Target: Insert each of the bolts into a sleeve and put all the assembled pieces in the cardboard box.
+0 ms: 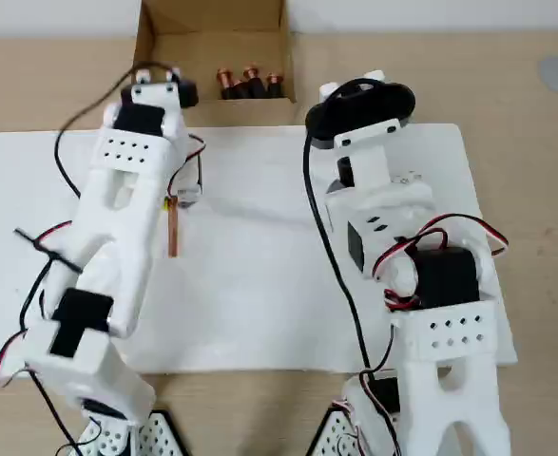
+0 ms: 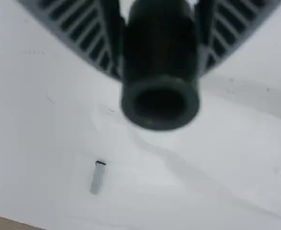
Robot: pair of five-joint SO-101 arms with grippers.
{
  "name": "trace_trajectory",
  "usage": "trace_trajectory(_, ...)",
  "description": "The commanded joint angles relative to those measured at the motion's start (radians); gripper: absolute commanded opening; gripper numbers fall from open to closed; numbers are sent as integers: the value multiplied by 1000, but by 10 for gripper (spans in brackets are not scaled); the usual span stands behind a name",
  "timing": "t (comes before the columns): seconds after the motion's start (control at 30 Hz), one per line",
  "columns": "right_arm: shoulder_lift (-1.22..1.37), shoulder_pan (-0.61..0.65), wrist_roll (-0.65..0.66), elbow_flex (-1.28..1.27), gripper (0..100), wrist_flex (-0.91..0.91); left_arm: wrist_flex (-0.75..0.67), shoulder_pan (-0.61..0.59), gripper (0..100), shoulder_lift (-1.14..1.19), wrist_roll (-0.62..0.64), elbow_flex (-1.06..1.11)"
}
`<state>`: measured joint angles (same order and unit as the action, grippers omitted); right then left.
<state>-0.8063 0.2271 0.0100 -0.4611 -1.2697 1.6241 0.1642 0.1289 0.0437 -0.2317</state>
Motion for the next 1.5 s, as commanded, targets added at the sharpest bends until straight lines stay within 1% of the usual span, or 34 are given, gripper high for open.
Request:
trace_trajectory(0.0, -33, -13, -6, 2, 10, 21, 55, 78, 9, -148, -29, -195)
trace_trajectory(0.17, -33, -13, -6, 2, 10, 20, 124, 64, 9, -219, -63, -244)
trace_trajectory(0.47, -33, -13, -6, 7, 10, -14, 129, -43, 5, -346, -69, -235)
trace_trajectory(0.67, -33, -12, -6, 7, 10, -14, 129, -71, 5, -381, -69, -110)
trace_trajectory(0.73, -33, -13, -6, 5, 10, -15, 129, -86, 5, -415, -66, -101)
trace_trajectory(1.0, -33, -8, -6, 2, 10, -15, 129, -92, 5, -785, -66, -305)
trace_trajectory(1.17, -30, -8, -6, 2, 10, -9, 129, -101, 2, -928, -80, -367)
trace_trajectory(1.37, -31, -8, -6, 2, 10, -14, 129, -256, 2, -966, -80, -368)
trace_trajectory(1.47, -31, -8, -6, 2, 10, -14, 129, -285, 2, -969, -54, -370)
